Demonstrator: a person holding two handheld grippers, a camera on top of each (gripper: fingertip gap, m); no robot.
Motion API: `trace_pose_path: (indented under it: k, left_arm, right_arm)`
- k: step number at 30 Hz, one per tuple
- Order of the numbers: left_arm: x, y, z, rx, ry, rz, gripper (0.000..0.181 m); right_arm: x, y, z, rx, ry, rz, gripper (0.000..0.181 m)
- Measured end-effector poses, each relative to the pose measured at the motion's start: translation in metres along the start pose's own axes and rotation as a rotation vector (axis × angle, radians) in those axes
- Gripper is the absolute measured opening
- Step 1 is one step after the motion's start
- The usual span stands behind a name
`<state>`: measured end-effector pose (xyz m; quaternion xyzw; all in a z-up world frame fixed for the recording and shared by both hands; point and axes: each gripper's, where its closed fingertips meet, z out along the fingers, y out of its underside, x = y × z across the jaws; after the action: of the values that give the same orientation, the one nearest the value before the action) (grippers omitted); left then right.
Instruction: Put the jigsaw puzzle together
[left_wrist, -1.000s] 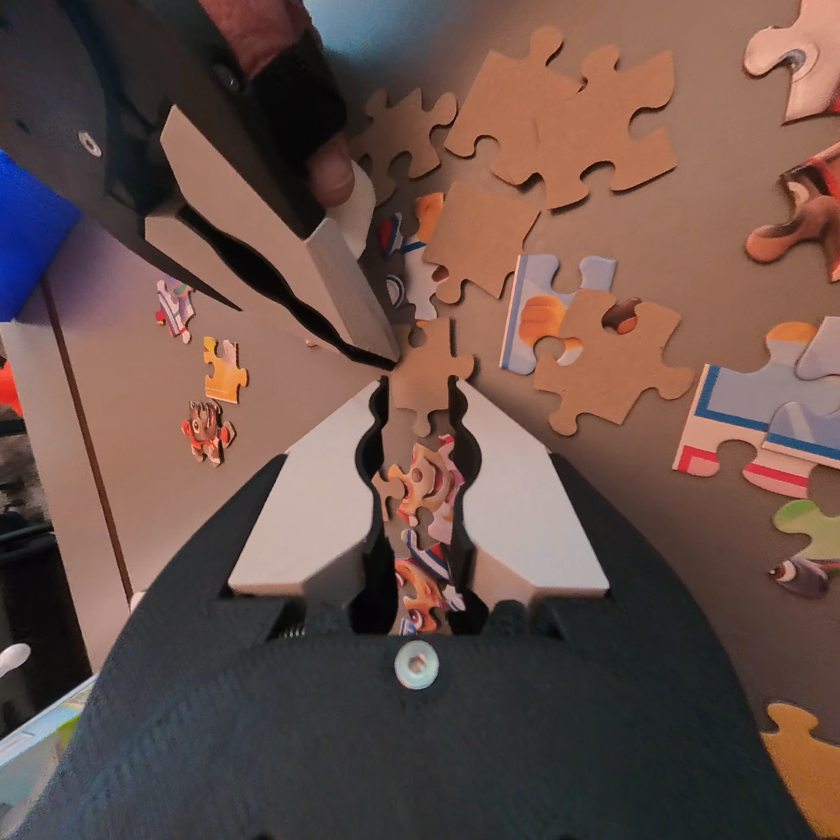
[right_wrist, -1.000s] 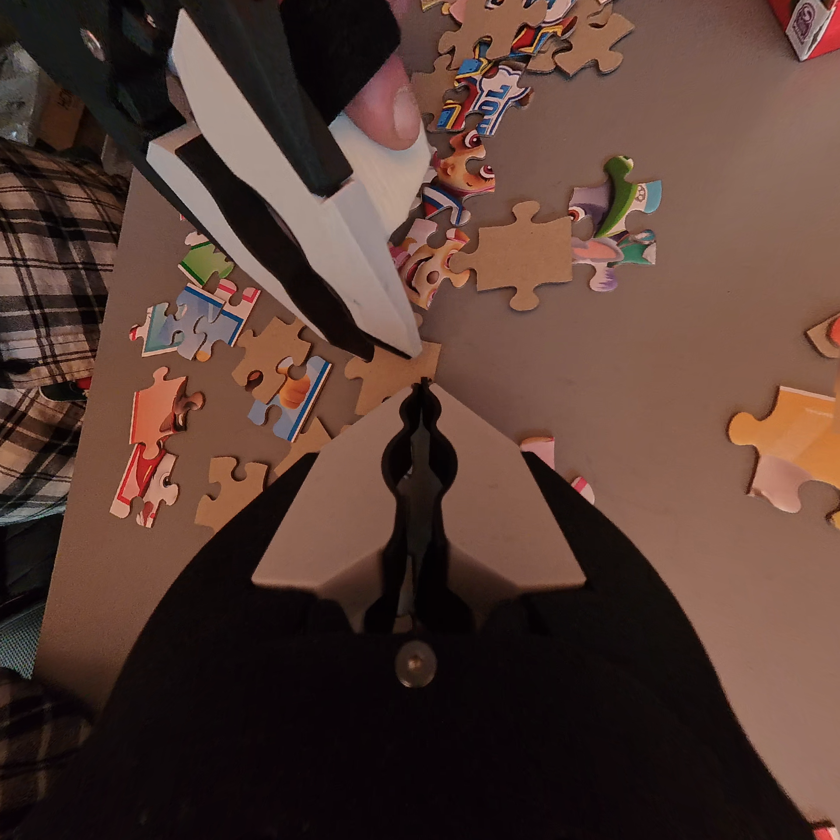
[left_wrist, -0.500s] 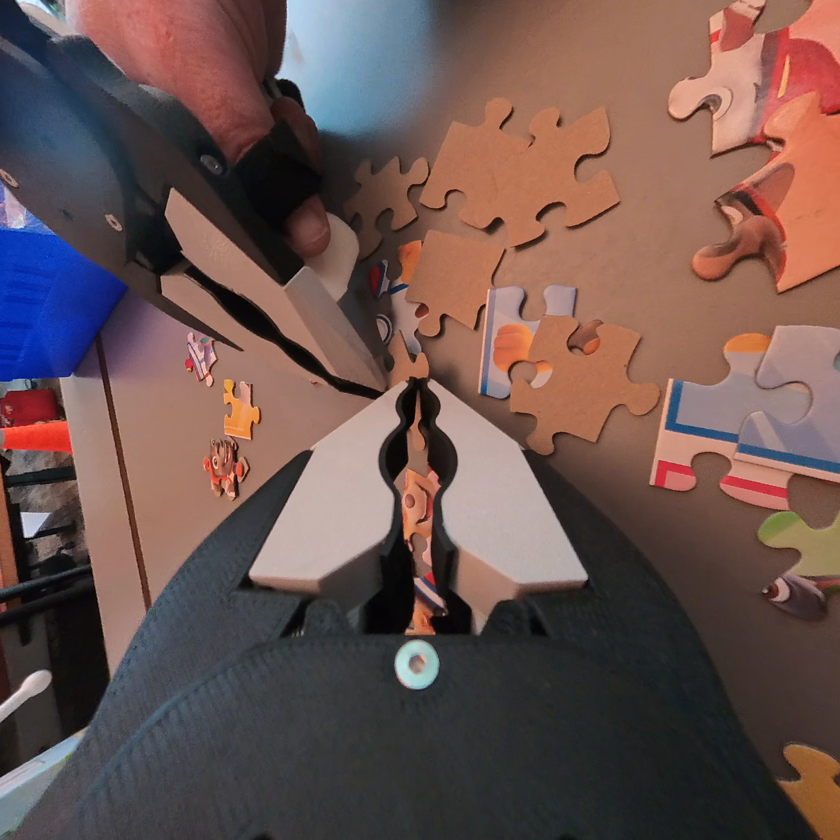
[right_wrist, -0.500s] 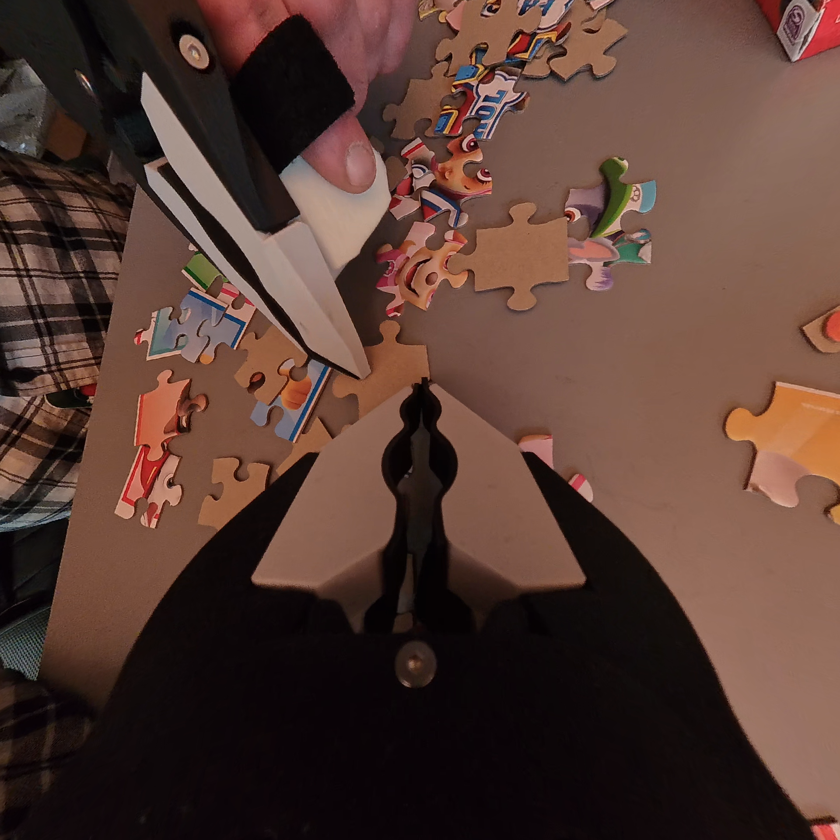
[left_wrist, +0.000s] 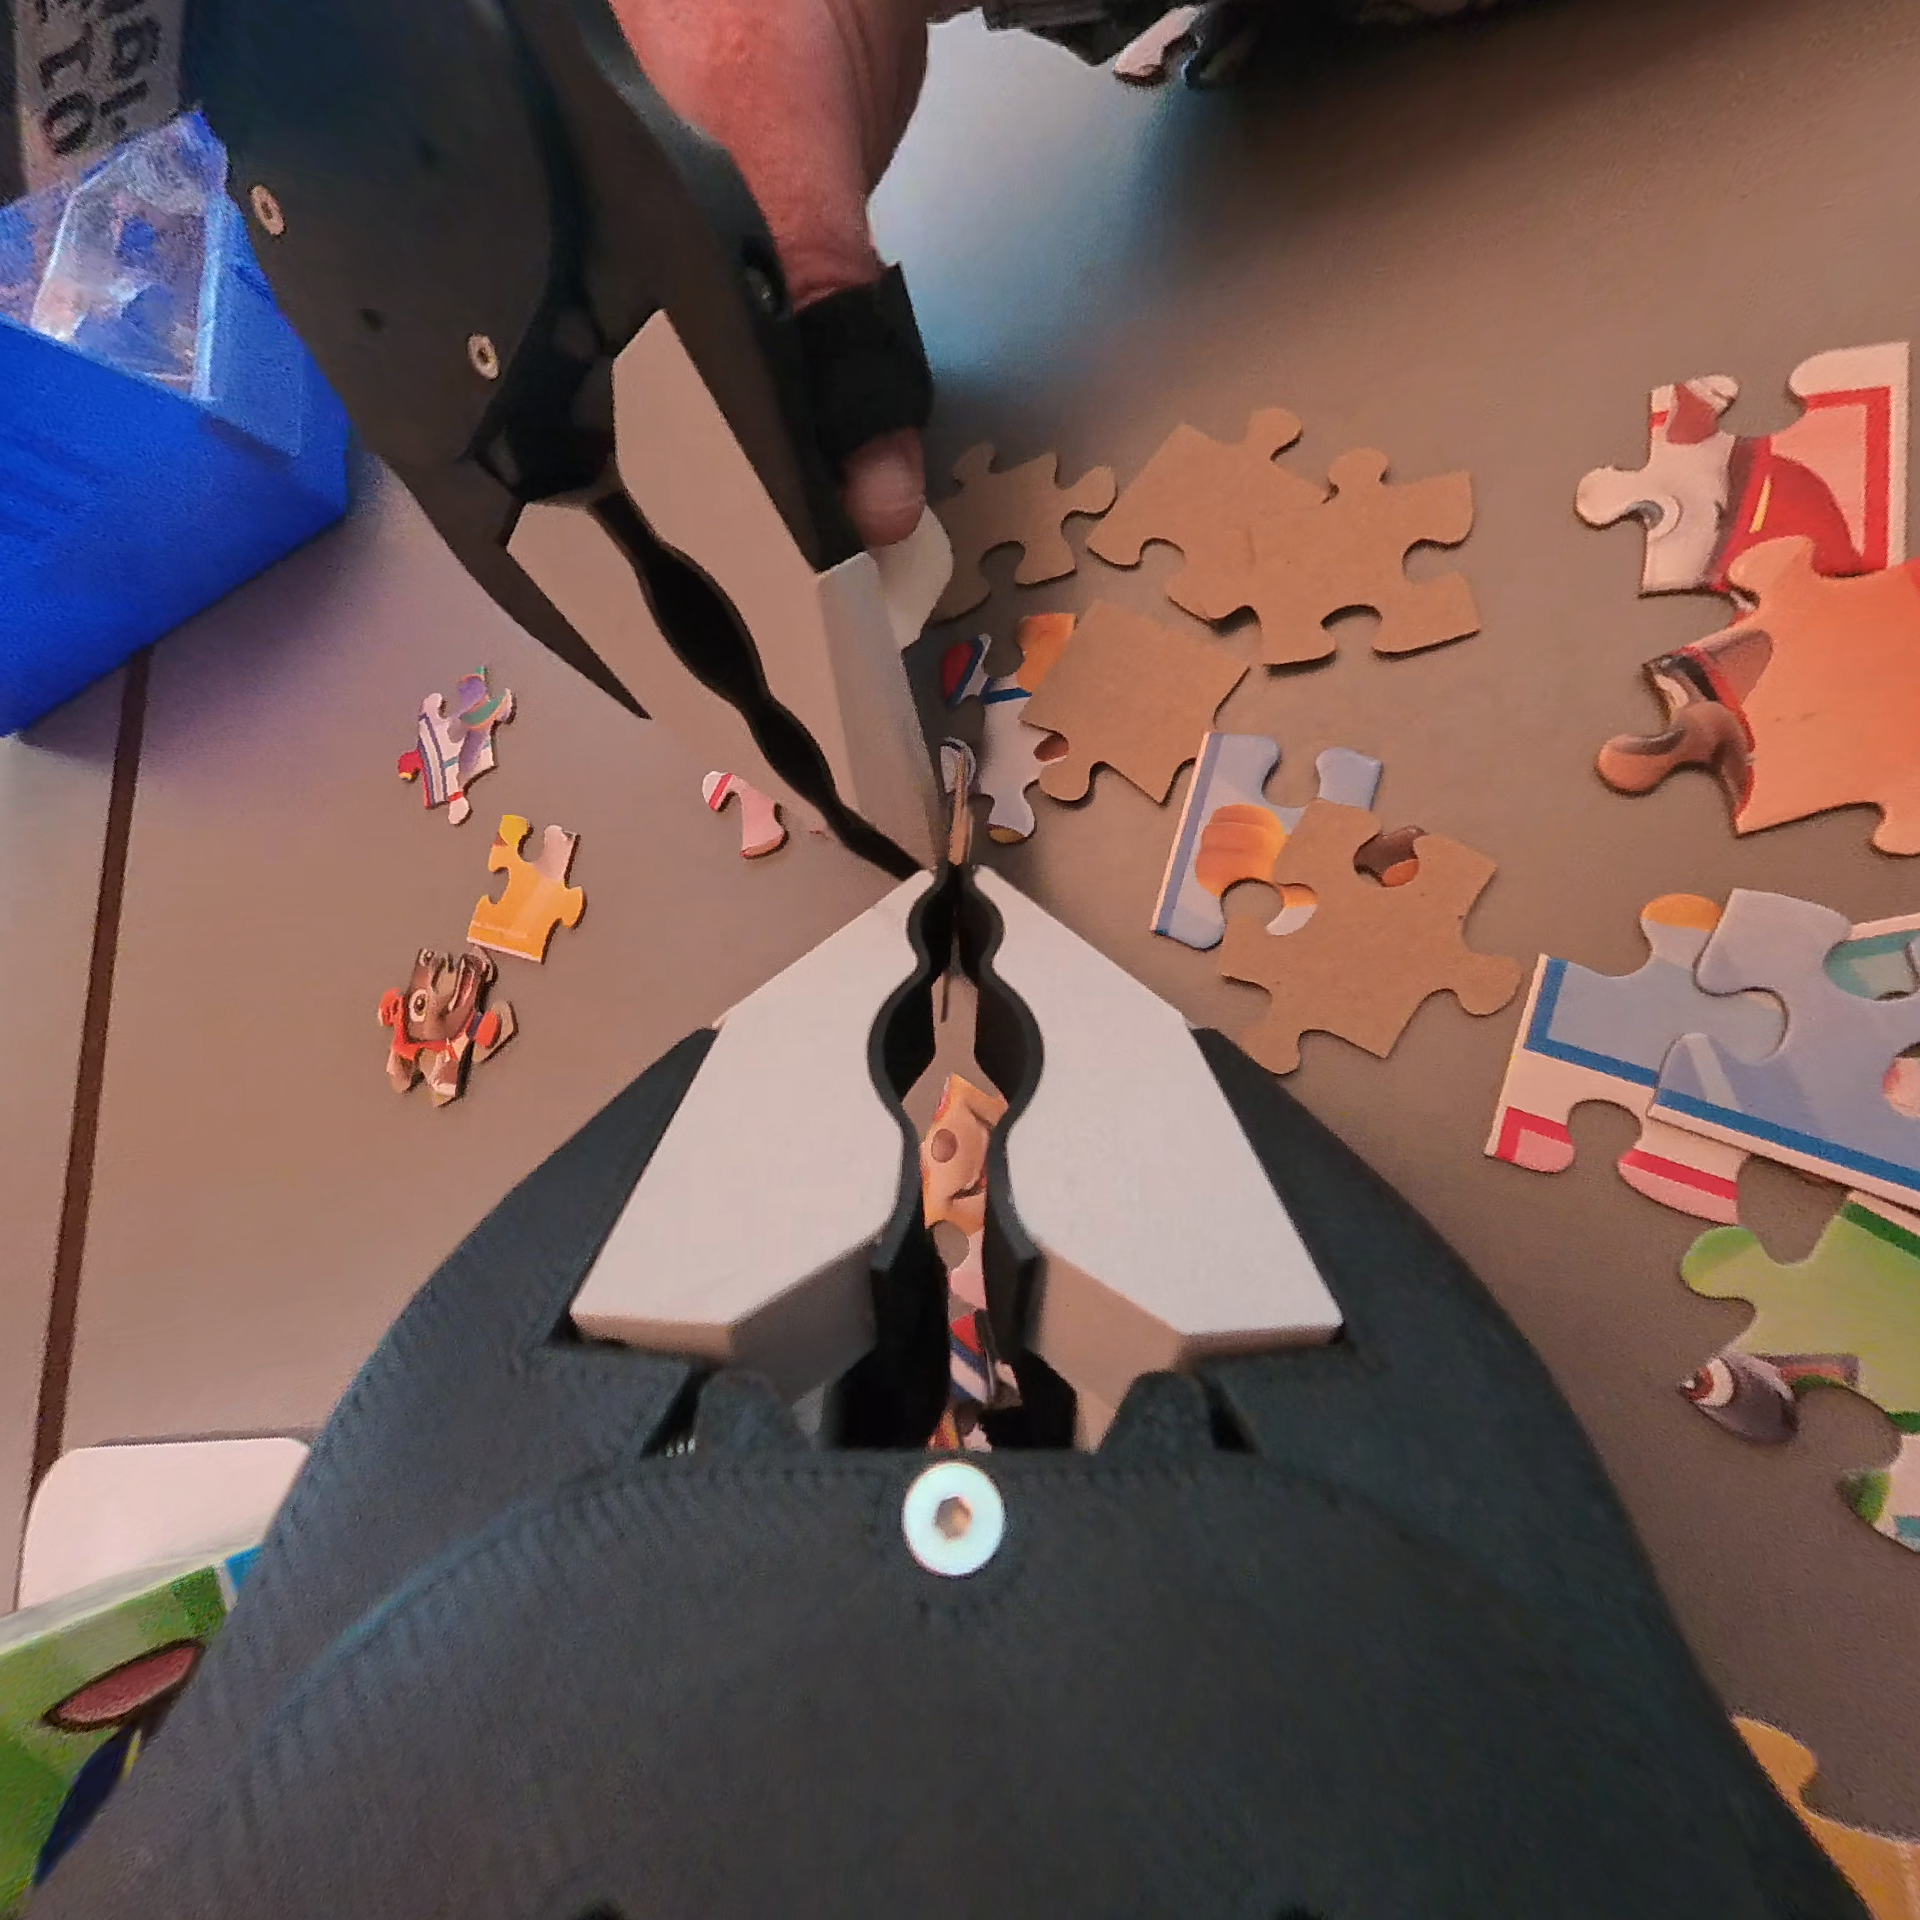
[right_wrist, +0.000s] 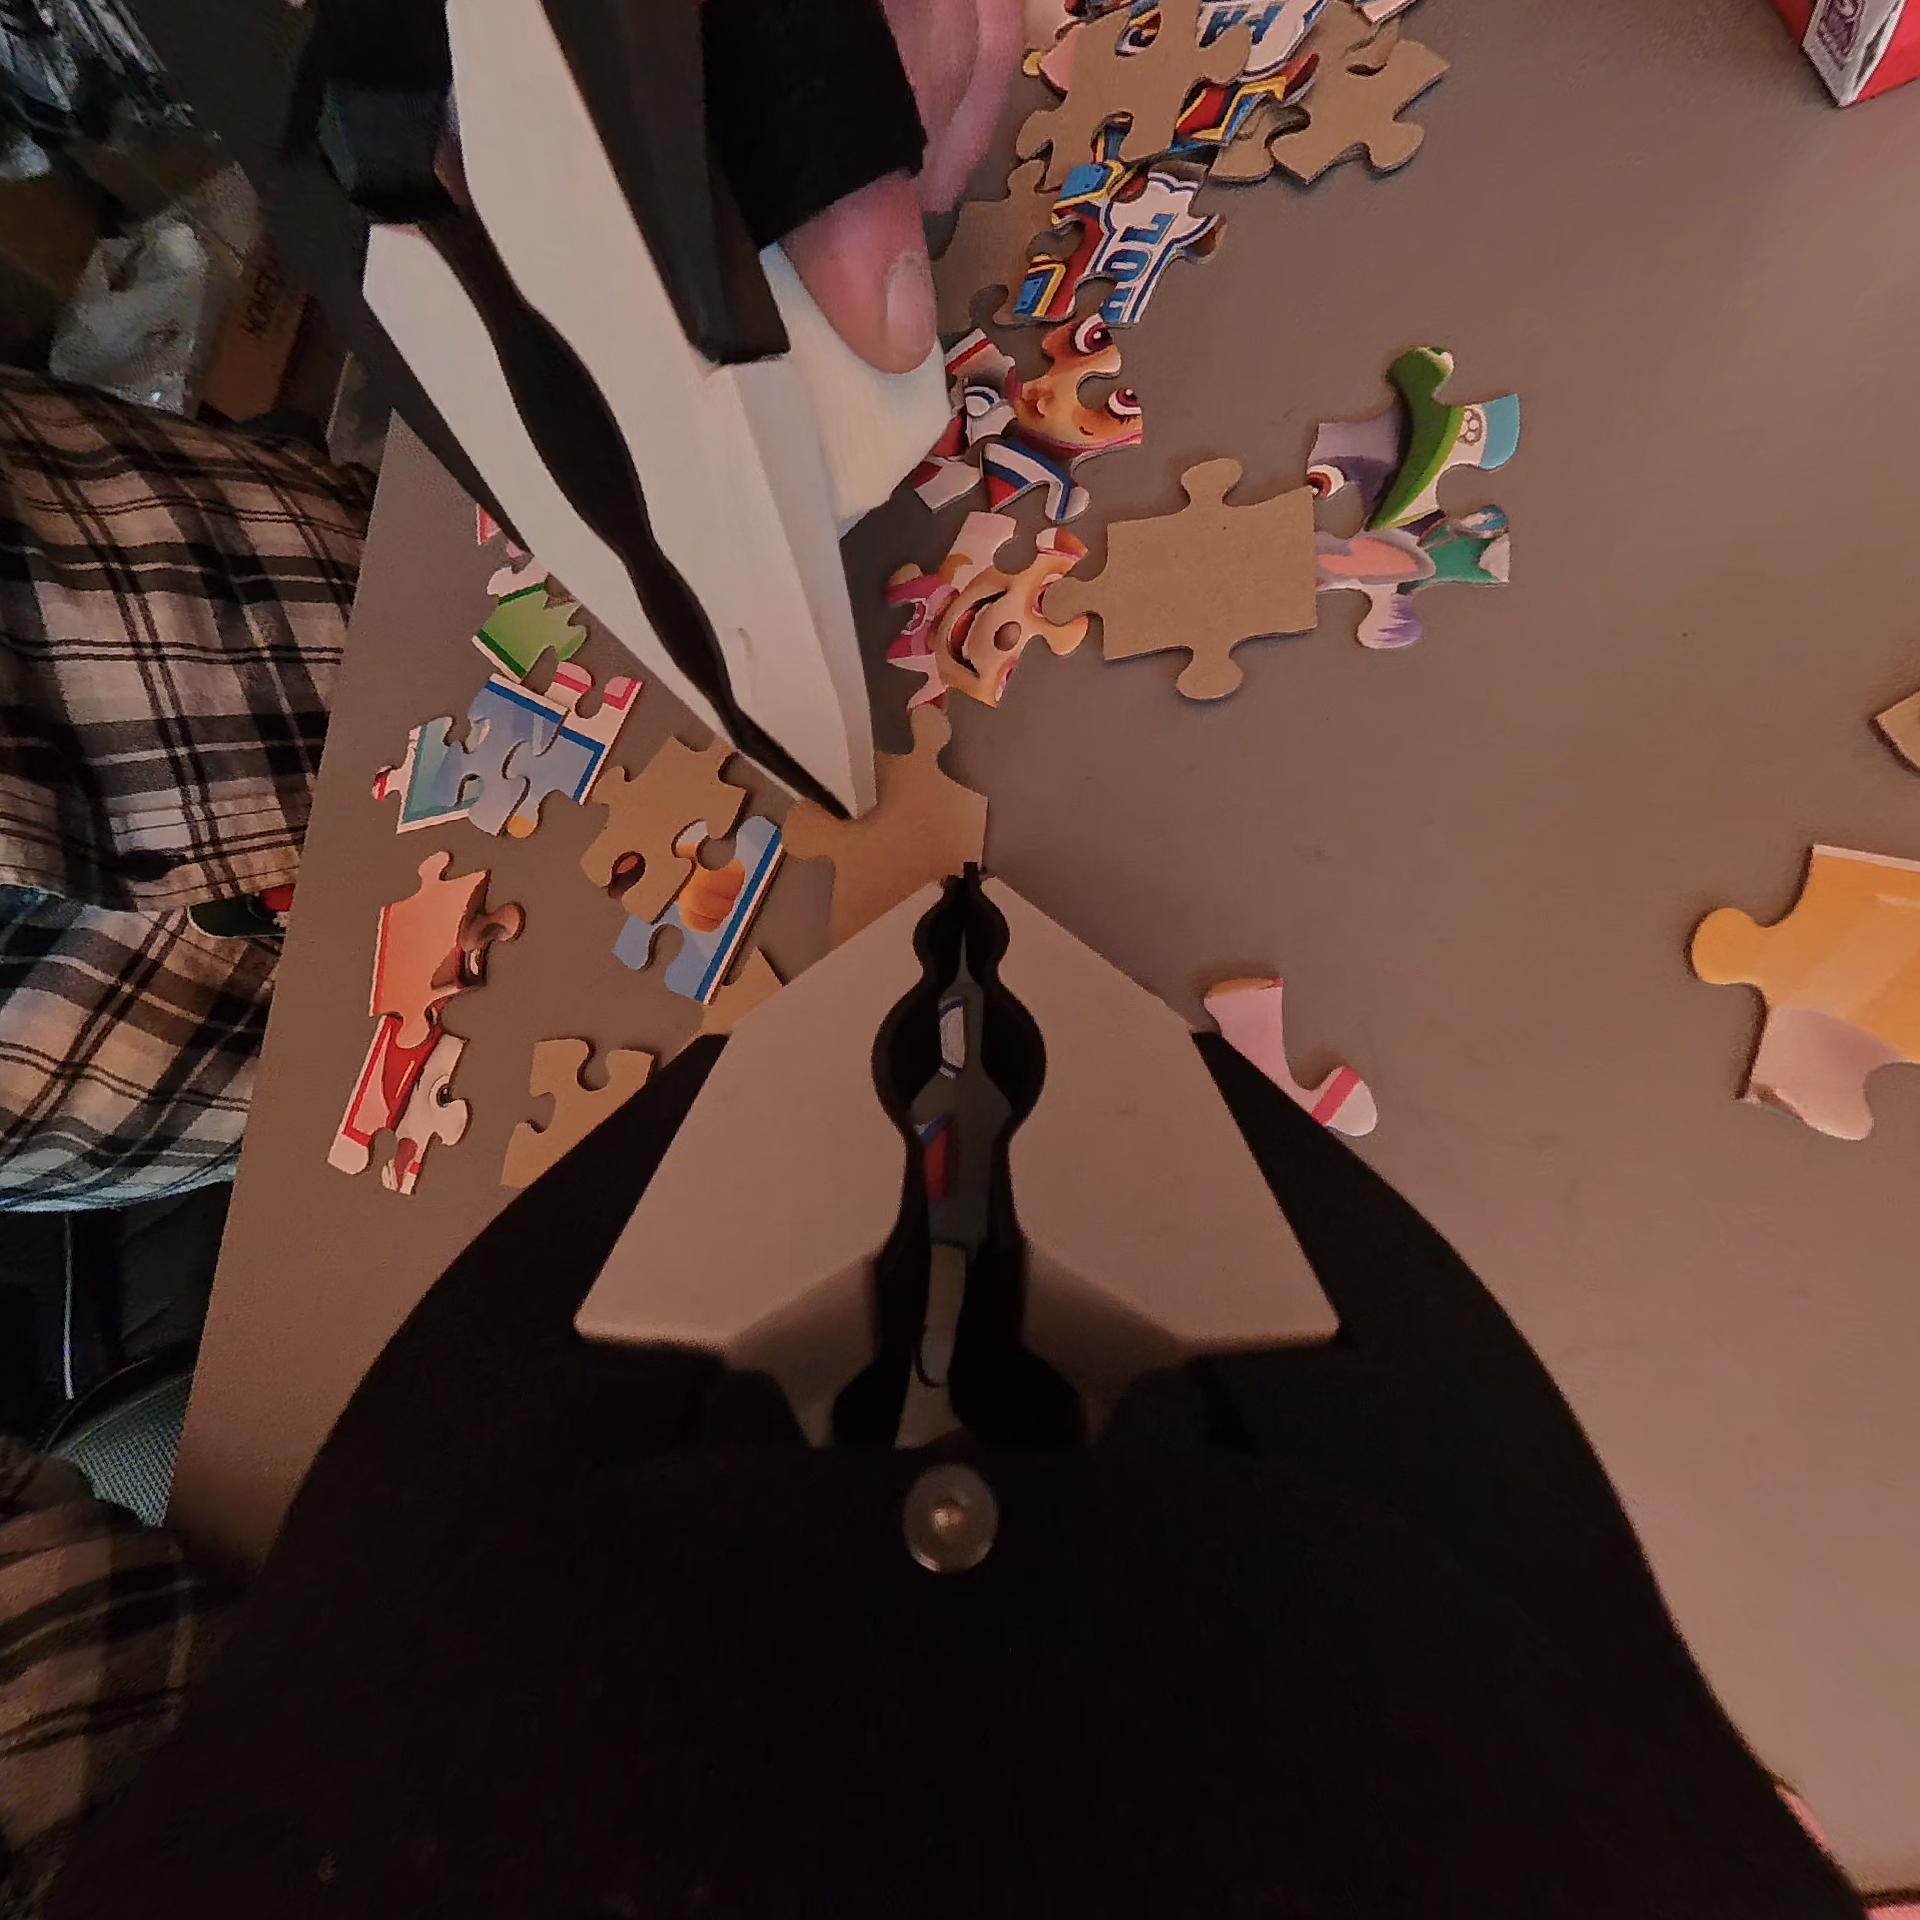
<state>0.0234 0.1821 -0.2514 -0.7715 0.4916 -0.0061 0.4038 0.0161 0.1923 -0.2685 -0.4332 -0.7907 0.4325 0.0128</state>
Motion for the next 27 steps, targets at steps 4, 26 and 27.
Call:
trace_pose_path:
  k: [4,26,27]
  left_arm:
    - [-0.006,-0.001,-0.002,0.027,0.007,-0.053,0.000]
    - [-0.061,0.044,0.000,-0.121,-0.007,-0.544,0.008]
    - [-0.061,0.049,-0.002,-0.150,-0.019,-0.520,0.016]
  right_arm:
    - [-0.001,0.001,0.000,-0.007,-0.010,0.010,0.000]
    - [0.025,-0.015,-0.056,0.150,0.194,0.019,0.021]
    - [0.026,-0.017,-0.059,0.165,0.205,0.018,0.021]
